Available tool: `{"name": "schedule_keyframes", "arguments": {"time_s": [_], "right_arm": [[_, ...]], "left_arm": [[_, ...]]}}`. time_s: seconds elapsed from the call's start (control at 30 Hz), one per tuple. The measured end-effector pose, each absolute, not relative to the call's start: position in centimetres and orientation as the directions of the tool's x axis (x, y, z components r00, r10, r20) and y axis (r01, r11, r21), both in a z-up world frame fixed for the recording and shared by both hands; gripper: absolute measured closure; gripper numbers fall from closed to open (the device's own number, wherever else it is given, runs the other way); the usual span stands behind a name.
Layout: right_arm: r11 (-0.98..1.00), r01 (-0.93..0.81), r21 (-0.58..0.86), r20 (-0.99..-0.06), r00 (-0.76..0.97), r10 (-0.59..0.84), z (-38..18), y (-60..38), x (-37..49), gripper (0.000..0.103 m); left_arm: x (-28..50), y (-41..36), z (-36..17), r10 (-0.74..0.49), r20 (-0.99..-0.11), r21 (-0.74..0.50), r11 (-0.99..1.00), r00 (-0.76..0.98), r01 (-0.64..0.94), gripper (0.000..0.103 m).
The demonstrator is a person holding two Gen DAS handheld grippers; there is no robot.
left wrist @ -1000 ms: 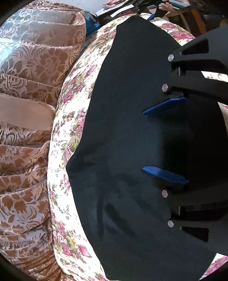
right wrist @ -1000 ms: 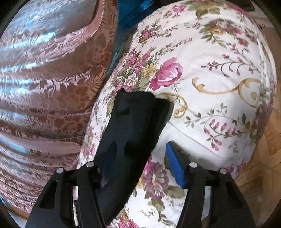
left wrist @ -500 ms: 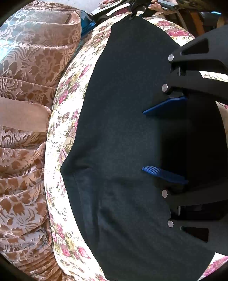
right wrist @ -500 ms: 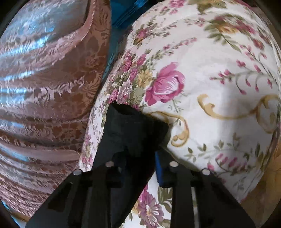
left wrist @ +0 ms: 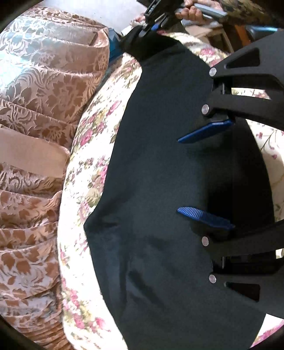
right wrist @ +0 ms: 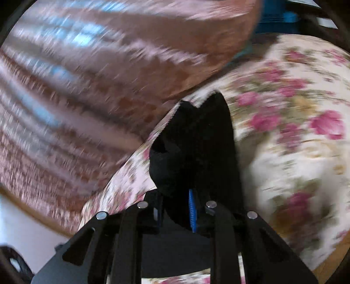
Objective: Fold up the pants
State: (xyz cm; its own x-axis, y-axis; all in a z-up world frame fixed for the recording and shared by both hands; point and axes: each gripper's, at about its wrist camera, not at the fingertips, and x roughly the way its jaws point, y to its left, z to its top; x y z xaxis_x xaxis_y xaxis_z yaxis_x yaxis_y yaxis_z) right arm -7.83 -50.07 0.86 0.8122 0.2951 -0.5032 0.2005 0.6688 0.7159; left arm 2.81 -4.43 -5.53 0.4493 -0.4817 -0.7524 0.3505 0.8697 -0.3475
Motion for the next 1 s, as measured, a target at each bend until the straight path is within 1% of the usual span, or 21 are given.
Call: {"name": "schedule_keyframes", "arguments": {"time_s": [0.1, 0.3, 0.47, 0.57, 0.6, 0.67, 0.8, 0.83, 0.87, 0.93, 0.97, 1.0], "right_arm": [[0.712, 0.111, 0.694, -0.514, 0.769, 0.381, 1.4, -45.1, -5.9, 0.086], [0.739, -0.059, 0.671, -0.553, 0.624, 0.552, 0.4, -35.2, -3.1, 0.087], [0.766, -0.184, 0.616, -0.608, 0.507, 0.611, -0.8, -27.9, -2.3, 0.087], [0.801, -0.216, 0.557, -0.662, 0.466, 0.587, -2.0, -25.2, -2.0, 0.087], [0.812, -0.224, 0.539, -0.675, 0.461, 0.575, -2.3, -24.8, -2.2, 0.087], [0.835, -0.233, 0.498, -0.701, 0.458, 0.546, -2.9, -24.1, -2.4, 0.087], [0.871, -0.262, 0.415, -0.719, 0.492, 0.49, -2.7, -22.9, -3.1, 0.087], [0.883, -0.273, 0.381, -0.723, 0.508, 0.469, -2.5, -22.5, -3.3, 0.087], [0.901, -0.301, 0.312, -0.734, 0.525, 0.43, -2.3, -21.6, -3.5, 0.087], [0.914, -0.349, 0.205, -0.754, 0.54, 0.375, -2.6, -20.1, -4.3, 0.083], [0.914, -0.367, 0.171, -0.758, 0.544, 0.361, -2.9, -19.7, -4.9, 0.079], [0.911, -0.391, 0.129, -0.759, 0.553, 0.345, -3.1, -19.1, -5.3, 0.072]], "left_arm": [[2.9, -4.3, -5.6, -0.518, -0.745, -0.399, 0.851, 0.422, 0.341, 0.043], [3.1, -3.3, -5.3, -0.625, -0.687, -0.528, 0.78, 0.37, 0.336, 0.043], [3.7, -1.9, -5.4, -0.714, -0.617, -0.655, 0.699, 0.33, 0.286, 0.043], [4.1, -1.0, -5.4, -0.754, -0.576, -0.716, 0.651, 0.316, 0.252, 0.043], [4.4, -0.8, -5.6, -0.77, -0.563, -0.738, 0.632, 0.301, 0.237, 0.042], [4.9, -0.5, -5.9, -0.787, -0.549, -0.768, 0.608, 0.279, 0.204, 0.035], [5.9, -1.0, -6.8, -0.827, -0.515, -0.823, 0.551, 0.227, 0.141, 0.035], [6.2, -1.3, -7.2, -0.837, -0.506, -0.836, 0.535, 0.209, 0.119, 0.035], [6.4, -1.6, -7.4, -0.843, -0.501, -0.844, 0.526, 0.194, 0.106, 0.035], [6.8, -2.1, -7.6, -0.838, -0.514, -0.838, 0.536, 0.186, 0.1, 0.035], [7.0, -2.5, -7.7, -0.835, -0.521, -0.834, 0.542, 0.176, 0.1, 0.035], [7.2, -2.8, -7.7, -0.832, -0.53, -0.831, 0.548, 0.165, 0.097, 0.035]]}}
